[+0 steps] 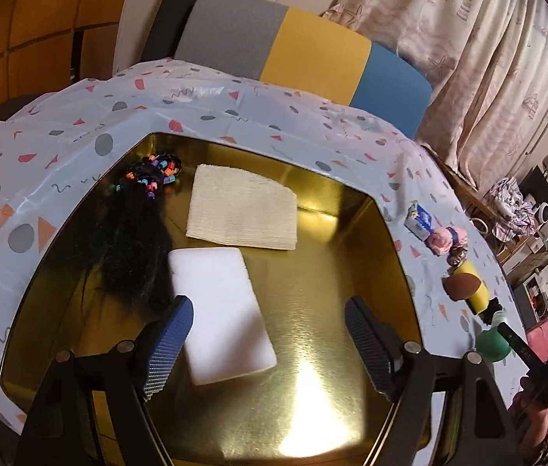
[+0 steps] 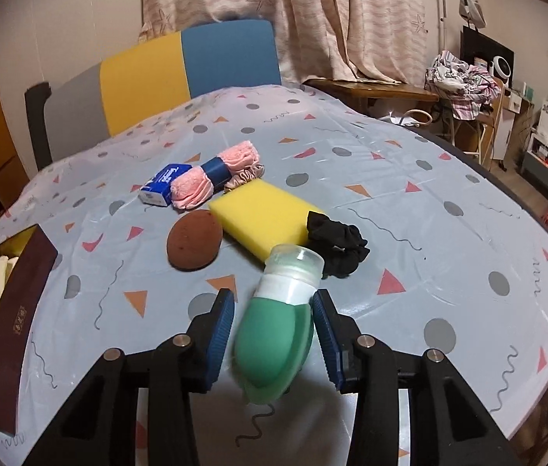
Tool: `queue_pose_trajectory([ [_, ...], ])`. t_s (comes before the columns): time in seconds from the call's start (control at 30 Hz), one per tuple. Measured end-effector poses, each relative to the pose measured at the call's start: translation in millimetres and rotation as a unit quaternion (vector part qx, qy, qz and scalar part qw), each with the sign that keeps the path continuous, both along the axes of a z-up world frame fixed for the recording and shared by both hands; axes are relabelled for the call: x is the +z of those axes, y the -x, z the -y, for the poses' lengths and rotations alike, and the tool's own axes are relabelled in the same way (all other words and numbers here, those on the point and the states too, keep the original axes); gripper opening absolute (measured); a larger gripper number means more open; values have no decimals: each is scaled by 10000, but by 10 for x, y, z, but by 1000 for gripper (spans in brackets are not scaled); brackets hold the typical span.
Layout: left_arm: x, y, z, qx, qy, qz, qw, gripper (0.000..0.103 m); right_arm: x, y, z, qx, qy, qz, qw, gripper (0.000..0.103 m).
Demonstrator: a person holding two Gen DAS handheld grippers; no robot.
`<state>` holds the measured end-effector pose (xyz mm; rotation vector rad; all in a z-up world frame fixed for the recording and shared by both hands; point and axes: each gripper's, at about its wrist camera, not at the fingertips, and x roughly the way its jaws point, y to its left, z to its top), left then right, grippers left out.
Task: Organize soft objects
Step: 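Carry the white sponge into the tray and open the left gripper, then carry the green sponge into the tray and open the right gripper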
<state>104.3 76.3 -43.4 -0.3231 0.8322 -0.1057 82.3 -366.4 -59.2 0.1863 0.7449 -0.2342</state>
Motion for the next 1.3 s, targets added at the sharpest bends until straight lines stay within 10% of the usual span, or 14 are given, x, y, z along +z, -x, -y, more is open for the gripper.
queue_pose_trajectory([
  [0.2,62,55,94,-99,11,82,9999,81,-197,-16,151,-104,-516,-423,9977,69],
  [0.67,-6,103,199,-217,-19,-43,9998,81,-46,-50,-97,481,-476,-294,9973,50],
  [1.0,17,140,292,-362,-88,-35,9993,81,490,-402,-1331,2169,-863,66,9724,51],
  [1.3,3,123,203,-176,-46,-77,9998,81,537,-947,-2628,3540,-259,-270,9345,51],
])
